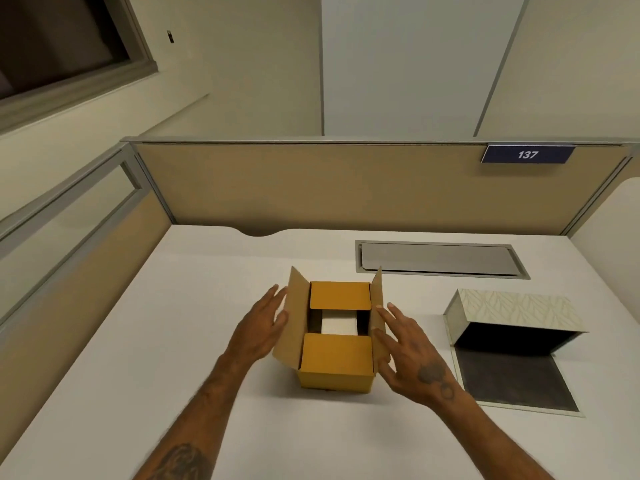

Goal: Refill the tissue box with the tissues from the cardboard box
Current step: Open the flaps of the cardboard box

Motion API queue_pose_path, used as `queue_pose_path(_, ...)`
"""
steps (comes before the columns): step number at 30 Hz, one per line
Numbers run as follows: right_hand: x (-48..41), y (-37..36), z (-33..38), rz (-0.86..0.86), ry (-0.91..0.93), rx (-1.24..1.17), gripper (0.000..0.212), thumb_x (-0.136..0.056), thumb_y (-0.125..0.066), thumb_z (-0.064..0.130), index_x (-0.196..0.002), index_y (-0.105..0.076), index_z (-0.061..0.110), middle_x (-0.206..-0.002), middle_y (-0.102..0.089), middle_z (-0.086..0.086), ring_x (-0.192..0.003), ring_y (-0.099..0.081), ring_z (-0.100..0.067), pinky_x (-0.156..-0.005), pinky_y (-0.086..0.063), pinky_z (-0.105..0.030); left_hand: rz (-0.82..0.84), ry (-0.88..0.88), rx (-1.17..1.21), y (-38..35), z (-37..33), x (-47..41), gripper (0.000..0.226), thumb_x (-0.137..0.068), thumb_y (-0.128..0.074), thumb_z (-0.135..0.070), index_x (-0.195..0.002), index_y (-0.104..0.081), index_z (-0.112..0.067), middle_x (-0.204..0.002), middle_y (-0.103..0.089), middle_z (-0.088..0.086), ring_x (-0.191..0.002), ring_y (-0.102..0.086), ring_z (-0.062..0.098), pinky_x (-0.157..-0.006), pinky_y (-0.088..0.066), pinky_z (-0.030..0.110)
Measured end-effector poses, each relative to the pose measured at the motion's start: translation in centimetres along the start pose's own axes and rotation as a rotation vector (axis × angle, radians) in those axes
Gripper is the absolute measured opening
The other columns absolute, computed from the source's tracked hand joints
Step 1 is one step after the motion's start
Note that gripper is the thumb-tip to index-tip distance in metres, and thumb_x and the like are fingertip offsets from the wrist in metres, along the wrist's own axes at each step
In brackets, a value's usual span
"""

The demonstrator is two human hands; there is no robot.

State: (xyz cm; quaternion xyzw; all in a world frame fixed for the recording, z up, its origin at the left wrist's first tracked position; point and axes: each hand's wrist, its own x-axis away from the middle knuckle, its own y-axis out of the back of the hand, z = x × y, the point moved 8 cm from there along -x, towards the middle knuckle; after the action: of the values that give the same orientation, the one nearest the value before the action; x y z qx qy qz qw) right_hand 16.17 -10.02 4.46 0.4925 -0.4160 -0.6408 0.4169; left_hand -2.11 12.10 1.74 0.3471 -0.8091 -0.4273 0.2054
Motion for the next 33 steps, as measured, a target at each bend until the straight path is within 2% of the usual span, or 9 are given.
queue_pose_path(4,0.3,0.2,-1.5,0.008,-0.057,0.140,0.035,-0.072,-0.074,0.033,-0.101,-0.076,0.014,-0.128,-0.066,-0.012,-0.125,-0.057,-0.035,-0.098,-0.050,-0.050,-0.009,0.088,-0.150,0.1,2.9,-0.1,0.054,-0.099,-0.048,-0.034,-0.149,-0.033,-0.021,-0.161,-0.021,-0.005,-0.143,-0.031,0.017,-0.110,-0.037,0.038)
queue_pose_path(7,0.3,-0.8,-2.8,0.083,-0.148,0.186,0.030,-0.075,-0.072,0.035,-0.096,-0.077,0.014,-0.118,-0.071,-0.009,-0.115,-0.062,-0.033,-0.097,-0.051,-0.050,-0.039,0.192,-0.082,-0.7,3.4,-0.2,0.050,-0.098,-0.050,-0.029,-0.146,-0.039,-0.021,-0.152,-0.042,-0.002,-0.132,-0.048,0.020,-0.102,-0.044,0.036)
queue_pose_path(11,-0.2,-3.3,-4.2,0.270,-0.327,0.174,0.036,-0.093,-0.044,0.043,-0.111,-0.066,0.021,-0.125,-0.064,0.000,-0.118,-0.053,-0.023,-0.104,-0.036,-0.041,-0.031,0.210,-0.166,-2.7,1.7,-0.2,0.036,-0.097,-0.047,-0.024,-0.133,-0.053,-0.018,-0.122,-0.065,0.009,-0.103,-0.065,0.027,-0.086,-0.053,0.037)
queue_pose_path(14,-1.0,-4.2,-4.2,0.312,-0.461,0.099,0.044,-0.096,-0.031,0.053,-0.102,-0.061,0.023,-0.107,-0.069,0.001,-0.105,-0.057,-0.022,-0.091,-0.040,-0.038,-0.044,0.179,-0.171,-3.7,0.0,-0.6,0.033,-0.099,-0.041,-0.031,-0.125,-0.059,-0.019,-0.112,-0.069,0.010,-0.095,-0.067,0.027,-0.080,-0.055,0.037)
queue_pose_path(18,-1.7,-5.4,-4.0,0.294,-0.688,-0.246,0.054,-0.094,-0.033,0.063,-0.094,-0.060,0.016,-0.098,-0.071,-0.009,-0.092,-0.065,-0.029,-0.074,-0.048,-0.036,0.041,0.190,-0.003,-5.0,-1.8,-1.4,0.051,-0.097,-0.029,-0.057,-0.113,-0.060,-0.019,-0.106,-0.070,0.008,-0.100,-0.064,0.030,-0.085,-0.051,0.040)
queue_pose_path(21,-2.3,-6.1,-3.4,0.285,-0.773,-0.393,0.048,-0.095,-0.039,0.058,-0.089,-0.061,0.016,-0.103,-0.071,-0.013,-0.094,-0.064,-0.031,-0.076,-0.049,-0.035,0.093,0.214,-0.003,-5.7,-1.8,-1.8,0.043,-0.098,-0.040,-0.046,-0.121,-0.057,-0.014,-0.112,-0.068,0.010,-0.106,-0.061,0.031,-0.089,-0.050,0.042)
queue_pose_path(24,-2.6,-6.6,-3.7,0.266,-0.848,-0.426,0.044,-0.100,-0.041,0.044,-0.112,-0.067,0.011,-0.116,-0.069,-0.015,-0.106,-0.063,-0.032,-0.085,-0.047,-0.034,0.122,0.232,0.044,-6.2,-1.6,-2.0,0.035,-0.100,-0.040,-0.029,-0.128,-0.054,-0.012,-0.115,-0.067,0.013,-0.106,-0.061,0.030,-0.089,-0.051,0.042)
queue_pose_path(29,-2.9,-7.7,-4.1,0.284,-0.900,-0.490,0.036,-0.101,-0.040,0.031,-0.083,-0.065,0.012,-0.099,-0.073,-0.013,-0.081,-0.060,-0.024,-0.071,-0.041,-0.027,0.137,0.231,0.198,-6.5,-1.5,-2.0,0.033,-0.101,-0.038,-0.025,-0.130,-0.053,-0.019,-0.113,-0.068,0.010,-0.103,-0.062,0.028,-0.088,-0.051,0.041)
queue_pose_path(33,-2.9,-7.9,-4.0,0.260,-0.916,-0.504,0.036,-0.101,-0.040,0.030,-0.081,-0.065,0.012,-0.095,-0.073,-0.012,-0.079,-0.060,-0.023,-0.071,-0.043,-0.027,0.138,0.254,0.232,-6.9,-1.3,-1.8,0.039,-0.102,-0.038,-0.029,-0.140,-0.046,-0.024,-0.120,-0.067,0.008,-0.108,-0.061,0.026,-0.093,-0.050,0.041)
